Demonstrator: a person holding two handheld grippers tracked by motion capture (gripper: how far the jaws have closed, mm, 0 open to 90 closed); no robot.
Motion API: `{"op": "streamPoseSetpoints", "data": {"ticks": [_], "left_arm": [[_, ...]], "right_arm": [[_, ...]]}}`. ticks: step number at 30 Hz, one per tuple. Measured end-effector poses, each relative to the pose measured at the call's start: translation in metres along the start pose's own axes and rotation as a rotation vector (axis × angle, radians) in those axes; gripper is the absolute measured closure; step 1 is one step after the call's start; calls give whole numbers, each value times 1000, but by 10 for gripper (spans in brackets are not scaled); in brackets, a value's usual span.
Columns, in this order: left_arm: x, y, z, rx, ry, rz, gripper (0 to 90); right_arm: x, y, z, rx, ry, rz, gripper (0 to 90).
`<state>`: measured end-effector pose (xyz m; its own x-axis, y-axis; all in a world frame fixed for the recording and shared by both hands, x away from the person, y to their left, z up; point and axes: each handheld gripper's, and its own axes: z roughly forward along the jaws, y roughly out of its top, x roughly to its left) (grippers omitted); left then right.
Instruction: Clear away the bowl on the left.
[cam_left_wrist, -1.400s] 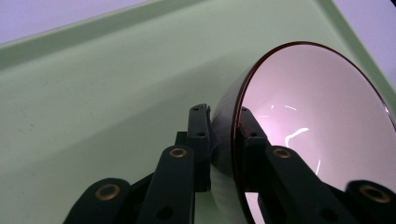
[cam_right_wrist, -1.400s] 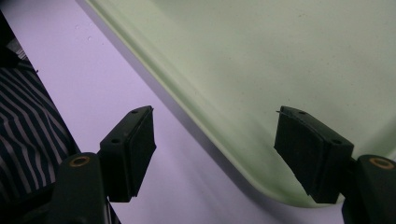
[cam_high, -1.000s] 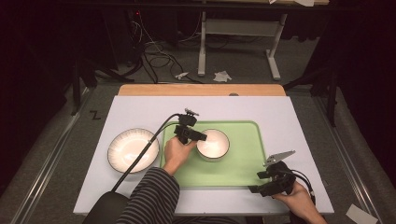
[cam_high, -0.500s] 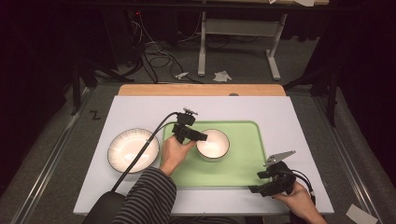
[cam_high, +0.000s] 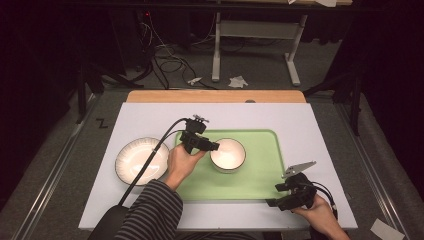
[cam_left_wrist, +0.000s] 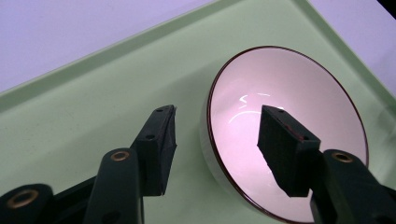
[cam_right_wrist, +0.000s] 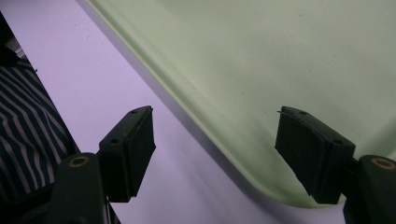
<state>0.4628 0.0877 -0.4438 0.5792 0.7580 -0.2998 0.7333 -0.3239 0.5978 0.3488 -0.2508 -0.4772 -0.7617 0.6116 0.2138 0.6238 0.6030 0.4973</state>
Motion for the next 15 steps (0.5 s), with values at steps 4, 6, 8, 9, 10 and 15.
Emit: {"op": "streamPoseSetpoints", "data": {"ticks": [4,6,8,9,10,15], "left_arm": [[1,-2,-6,-5,0,8,464],[0,-3,-7,-6,0,8,464],[-1,-2,-9,-7,-19,7,465],[-2,-2,-9,-14,-26,8,465],[-4,-3,-10,-20,-27,5,465],[-6,-4,-12,-21,-12,20,466]], "right_arm": [[0,0,0,1,-1,10,296],[0,0,1,0,1,13,295],[0,0,0,2,-3,12,295],[0,0,0,2,-3,12,295],[0,0,0,2,-3,11,295],[0,0,0,1,-1,12,295]]}}
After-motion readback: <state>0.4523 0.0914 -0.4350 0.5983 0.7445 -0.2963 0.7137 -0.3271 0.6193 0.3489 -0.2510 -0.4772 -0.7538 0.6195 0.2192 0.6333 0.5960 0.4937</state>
